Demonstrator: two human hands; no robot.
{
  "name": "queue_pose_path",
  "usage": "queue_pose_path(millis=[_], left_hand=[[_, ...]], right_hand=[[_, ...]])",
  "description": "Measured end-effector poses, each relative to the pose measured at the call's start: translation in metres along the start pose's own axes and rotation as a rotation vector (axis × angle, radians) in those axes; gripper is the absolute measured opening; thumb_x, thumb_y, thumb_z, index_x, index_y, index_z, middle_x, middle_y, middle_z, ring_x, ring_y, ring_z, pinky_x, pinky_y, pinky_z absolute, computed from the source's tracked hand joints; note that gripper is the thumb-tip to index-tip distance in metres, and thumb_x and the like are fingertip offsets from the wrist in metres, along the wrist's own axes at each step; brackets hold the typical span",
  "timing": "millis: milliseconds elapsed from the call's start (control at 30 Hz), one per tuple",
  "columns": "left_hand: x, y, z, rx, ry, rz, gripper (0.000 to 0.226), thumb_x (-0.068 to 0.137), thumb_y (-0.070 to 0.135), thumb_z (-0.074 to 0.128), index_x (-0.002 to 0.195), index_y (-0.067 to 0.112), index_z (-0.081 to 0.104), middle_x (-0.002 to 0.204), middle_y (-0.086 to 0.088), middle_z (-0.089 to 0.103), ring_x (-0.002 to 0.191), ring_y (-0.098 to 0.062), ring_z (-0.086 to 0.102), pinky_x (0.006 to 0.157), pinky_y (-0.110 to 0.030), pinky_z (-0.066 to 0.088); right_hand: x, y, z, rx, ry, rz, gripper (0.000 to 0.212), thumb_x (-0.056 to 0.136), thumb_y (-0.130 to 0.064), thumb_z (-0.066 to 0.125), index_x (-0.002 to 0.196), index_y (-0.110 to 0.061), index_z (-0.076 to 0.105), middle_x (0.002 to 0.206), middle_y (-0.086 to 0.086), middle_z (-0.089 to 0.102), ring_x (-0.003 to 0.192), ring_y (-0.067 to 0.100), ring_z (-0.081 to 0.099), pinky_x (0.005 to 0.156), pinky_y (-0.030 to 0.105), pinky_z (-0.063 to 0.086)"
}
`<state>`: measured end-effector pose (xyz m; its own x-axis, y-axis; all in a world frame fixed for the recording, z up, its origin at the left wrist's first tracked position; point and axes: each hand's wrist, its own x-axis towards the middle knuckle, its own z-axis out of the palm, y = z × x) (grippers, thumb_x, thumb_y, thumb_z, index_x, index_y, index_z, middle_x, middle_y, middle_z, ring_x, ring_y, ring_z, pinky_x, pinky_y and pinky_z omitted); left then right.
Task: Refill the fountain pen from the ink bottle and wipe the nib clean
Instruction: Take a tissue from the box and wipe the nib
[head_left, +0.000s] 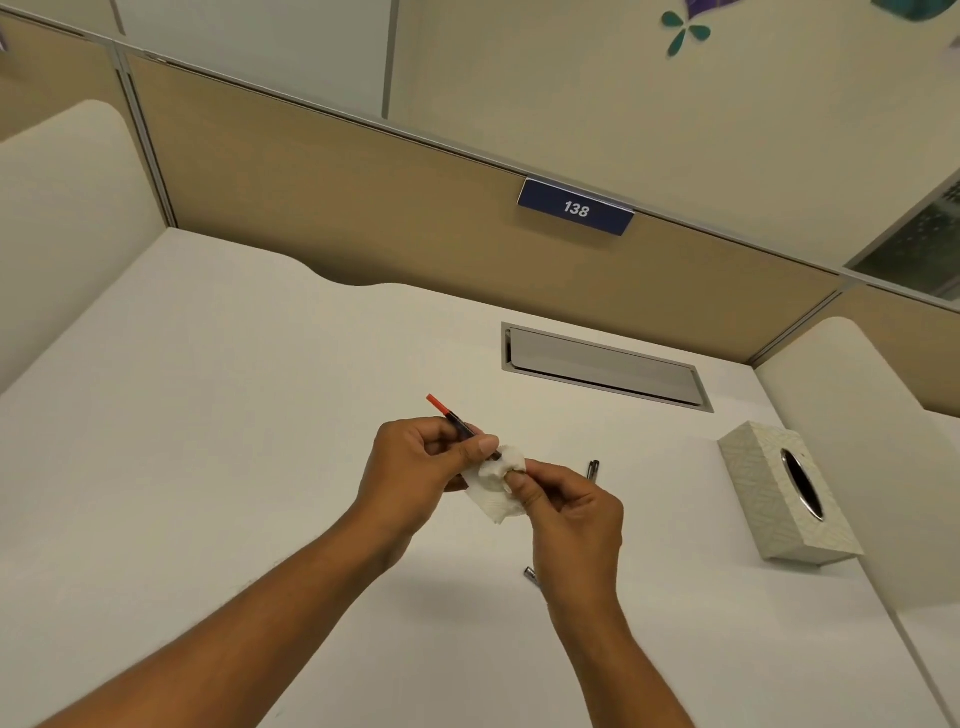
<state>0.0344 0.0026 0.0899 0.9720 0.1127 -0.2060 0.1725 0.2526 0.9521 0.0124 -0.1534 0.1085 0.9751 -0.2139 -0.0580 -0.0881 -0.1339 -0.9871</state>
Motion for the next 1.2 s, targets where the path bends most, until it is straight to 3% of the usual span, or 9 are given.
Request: queue_pose_path(millis=[167, 267, 333, 400, 600, 733, 900, 1067, 1200], left_hand=[[-0.001, 0.001, 0.001, 0.036, -0.042, 0.021, 0.01, 0.092, 0.008, 0.075, 0.101, 0.008, 0.08, 0.095, -0.004, 0.084, 0.092, -0.021, 0.08, 0.083, -0.037, 0.066], [-0.002, 0.003, 0.002, 0.004, -0.014, 0.033, 0.011, 0.093, 0.009, 0.075, 0.103, 0.007, 0.079, 0.095, -0.008, 0.083, 0.092, -0.023, 0.08, 0.083, -0.042, 0.066], [-0.001, 0.005, 0.0, -0.051, 0.039, 0.034, 0.013, 0.093, 0.014, 0.075, 0.104, 0.007, 0.078, 0.096, -0.012, 0.082, 0.092, -0.027, 0.08, 0.085, -0.045, 0.066], [0.0, 0.008, -0.004, -0.127, 0.07, 0.015, 0.015, 0.092, 0.016, 0.076, 0.104, 0.006, 0.078, 0.098, -0.015, 0.082, 0.095, -0.029, 0.08, 0.088, -0.046, 0.065], [-0.01, 0.008, 0.002, -0.32, -0.099, -0.186, 0.031, 0.079, 0.029, 0.078, 0.103, 0.009, 0.077, 0.11, -0.017, 0.08, 0.106, -0.034, 0.077, 0.093, -0.05, 0.062], [-0.016, 0.008, 0.011, -0.351, -0.141, -0.222, 0.031, 0.083, 0.028, 0.076, 0.107, 0.009, 0.077, 0.111, -0.016, 0.08, 0.102, -0.033, 0.077, 0.092, -0.052, 0.062], [-0.02, 0.005, 0.015, -0.378, -0.184, -0.291, 0.035, 0.094, 0.023, 0.072, 0.121, 0.002, 0.072, 0.121, -0.02, 0.076, 0.114, -0.039, 0.072, 0.098, -0.06, 0.058], [-0.023, 0.001, 0.023, -0.348, -0.165, -0.208, 0.042, 0.085, 0.025, 0.075, 0.118, -0.002, 0.073, 0.109, -0.017, 0.079, 0.099, -0.026, 0.075, 0.084, -0.034, 0.063], [-0.025, -0.003, 0.027, -0.286, -0.089, -0.164, 0.037, 0.081, 0.029, 0.078, 0.108, 0.003, 0.079, 0.098, -0.01, 0.081, 0.097, -0.023, 0.074, 0.083, -0.031, 0.059]], right_hand=[[0.005, -0.001, -0.002, 0.397, -0.11, 0.378, 0.019, 0.095, -0.006, 0.069, 0.112, -0.001, 0.076, 0.111, 0.013, 0.081, 0.105, 0.025, 0.078, 0.081, 0.027, 0.065], [0.005, -0.001, -0.001, 0.512, -0.09, 0.459, 0.019, 0.097, -0.005, 0.065, 0.112, 0.001, 0.074, 0.115, 0.015, 0.079, 0.108, 0.027, 0.076, 0.075, 0.025, 0.066], [0.003, 0.003, -0.001, 0.507, -0.024, 0.462, 0.014, 0.098, -0.006, 0.066, 0.109, -0.003, 0.075, 0.113, 0.014, 0.08, 0.104, 0.025, 0.076, 0.068, 0.023, 0.064], [0.001, 0.008, -0.002, 0.47, 0.036, 0.443, 0.011, 0.096, -0.008, 0.069, 0.105, -0.007, 0.077, 0.11, 0.011, 0.081, 0.101, 0.024, 0.076, 0.072, 0.027, 0.063], [-0.005, 0.006, 0.002, 0.487, 0.057, 0.376, 0.016, 0.089, 0.0, 0.076, 0.105, -0.003, 0.078, 0.108, 0.016, 0.08, 0.101, 0.029, 0.077, 0.076, 0.028, 0.063], [-0.009, 0.002, 0.007, 0.413, 0.082, 0.289, 0.014, 0.085, -0.001, 0.081, 0.098, -0.002, 0.078, 0.102, 0.018, 0.08, 0.097, 0.032, 0.079, 0.074, 0.027, 0.063], [-0.013, 0.0, 0.005, 0.341, 0.077, 0.233, 0.006, 0.087, -0.005, 0.08, 0.093, -0.006, 0.081, 0.094, 0.011, 0.082, 0.092, 0.028, 0.08, 0.073, 0.024, 0.062], [-0.018, 0.0, 0.004, 0.225, 0.048, 0.209, 0.009, 0.088, -0.012, 0.082, 0.096, -0.012, 0.084, 0.096, 0.004, 0.083, 0.086, 0.023, 0.08, 0.071, 0.027, 0.063], [-0.021, 0.002, -0.003, 0.188, -0.015, 0.213, 0.016, 0.093, -0.018, 0.077, 0.108, -0.018, 0.083, 0.102, 0.002, 0.083, 0.085, 0.019, 0.08, 0.067, 0.019, 0.061]])
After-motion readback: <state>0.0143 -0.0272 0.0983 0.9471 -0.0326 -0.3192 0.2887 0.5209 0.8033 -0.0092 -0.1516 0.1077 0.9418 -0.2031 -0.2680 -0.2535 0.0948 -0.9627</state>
